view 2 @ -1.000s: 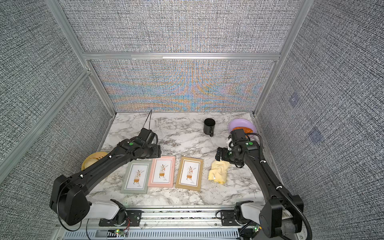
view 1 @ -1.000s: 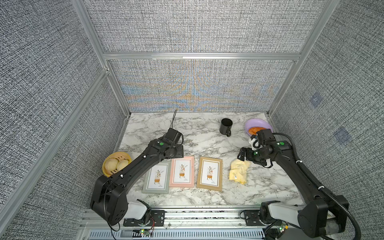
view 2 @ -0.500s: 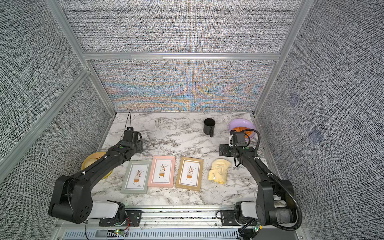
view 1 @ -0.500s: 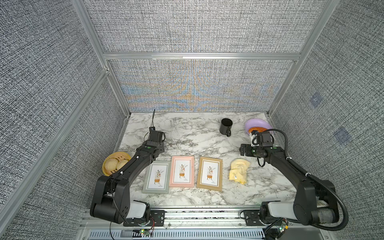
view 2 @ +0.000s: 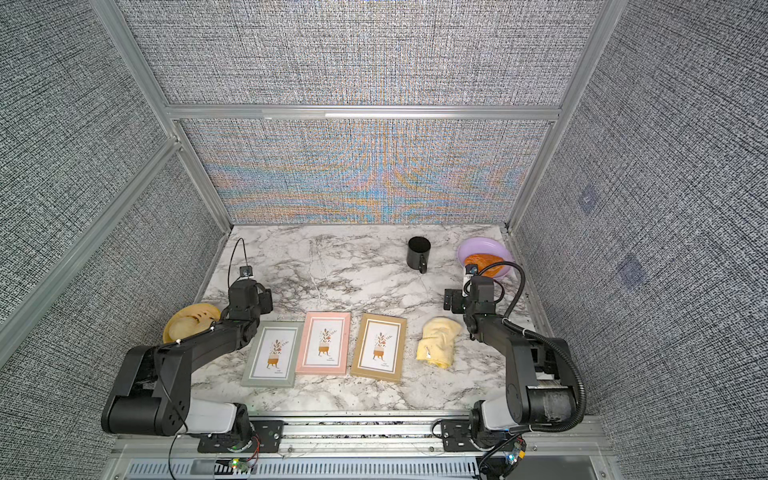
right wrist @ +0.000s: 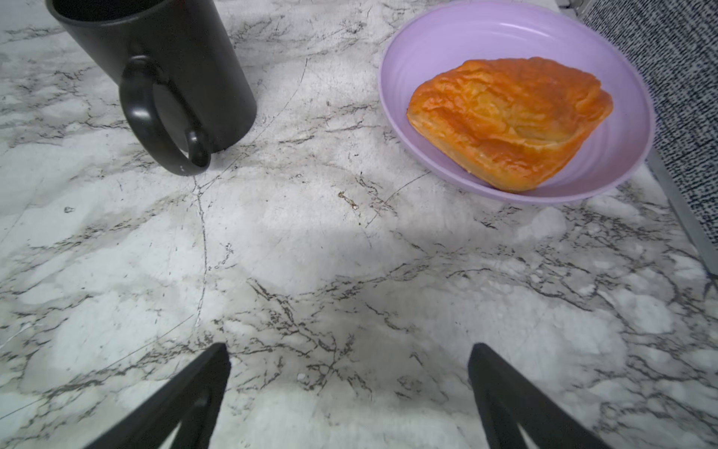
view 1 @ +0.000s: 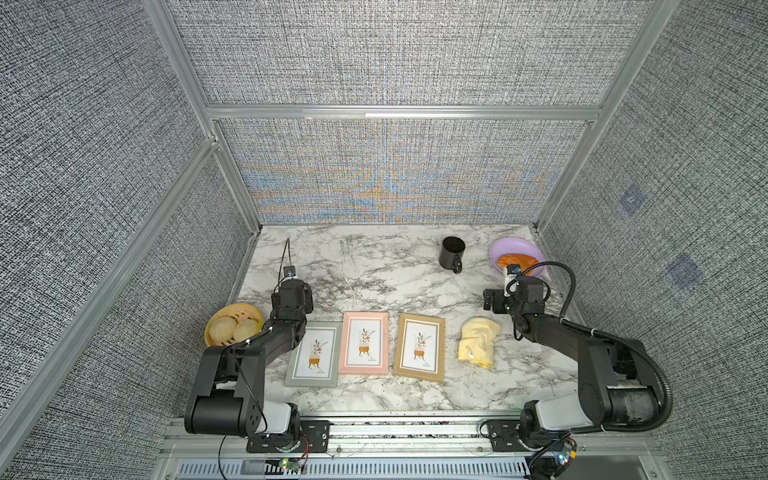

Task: Wipe the picture frame with a cloth
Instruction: Reset both arms

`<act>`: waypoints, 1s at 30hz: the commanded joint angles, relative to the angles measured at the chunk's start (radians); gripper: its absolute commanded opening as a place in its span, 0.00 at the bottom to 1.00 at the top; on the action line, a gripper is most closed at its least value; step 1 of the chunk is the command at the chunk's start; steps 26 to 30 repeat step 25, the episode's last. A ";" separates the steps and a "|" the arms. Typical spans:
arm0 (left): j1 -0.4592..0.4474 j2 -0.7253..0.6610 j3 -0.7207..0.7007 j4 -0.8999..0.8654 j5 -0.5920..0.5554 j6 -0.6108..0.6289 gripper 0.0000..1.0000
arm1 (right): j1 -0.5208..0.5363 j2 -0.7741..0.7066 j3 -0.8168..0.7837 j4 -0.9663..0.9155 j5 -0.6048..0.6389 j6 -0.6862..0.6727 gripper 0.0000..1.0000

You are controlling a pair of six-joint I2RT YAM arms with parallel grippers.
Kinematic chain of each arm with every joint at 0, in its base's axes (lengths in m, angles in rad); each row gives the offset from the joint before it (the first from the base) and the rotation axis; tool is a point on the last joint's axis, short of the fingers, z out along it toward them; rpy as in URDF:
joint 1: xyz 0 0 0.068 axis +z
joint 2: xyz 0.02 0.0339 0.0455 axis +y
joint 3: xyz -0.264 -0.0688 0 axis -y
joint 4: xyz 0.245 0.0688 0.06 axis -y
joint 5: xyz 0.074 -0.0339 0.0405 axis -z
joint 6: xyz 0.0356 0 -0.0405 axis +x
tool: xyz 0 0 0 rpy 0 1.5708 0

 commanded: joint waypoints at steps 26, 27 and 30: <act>0.008 0.100 -0.118 0.470 0.143 0.053 0.72 | 0.063 0.065 -0.130 0.415 0.086 -0.048 0.99; 0.008 0.100 -0.118 0.470 0.143 0.053 0.72 | 0.063 0.065 -0.130 0.415 0.086 -0.048 0.99; 0.008 0.100 -0.118 0.470 0.143 0.053 0.72 | 0.063 0.065 -0.130 0.415 0.086 -0.048 0.99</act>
